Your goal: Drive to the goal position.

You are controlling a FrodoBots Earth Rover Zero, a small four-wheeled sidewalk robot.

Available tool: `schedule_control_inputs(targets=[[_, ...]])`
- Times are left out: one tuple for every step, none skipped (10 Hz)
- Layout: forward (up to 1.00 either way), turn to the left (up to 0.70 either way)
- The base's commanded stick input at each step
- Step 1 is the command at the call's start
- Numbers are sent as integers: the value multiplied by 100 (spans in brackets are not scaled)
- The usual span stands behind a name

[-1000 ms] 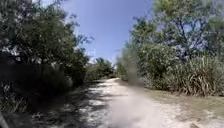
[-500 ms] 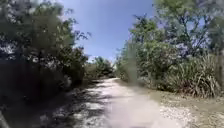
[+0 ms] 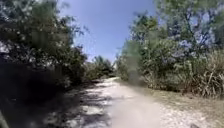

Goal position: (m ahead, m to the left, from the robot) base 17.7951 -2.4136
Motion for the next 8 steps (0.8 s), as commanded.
schedule_control_inputs(targets=[[45,2],[45,2],[45,2],[45,2],[45,2],[45,2],[45,2],[45,2]])
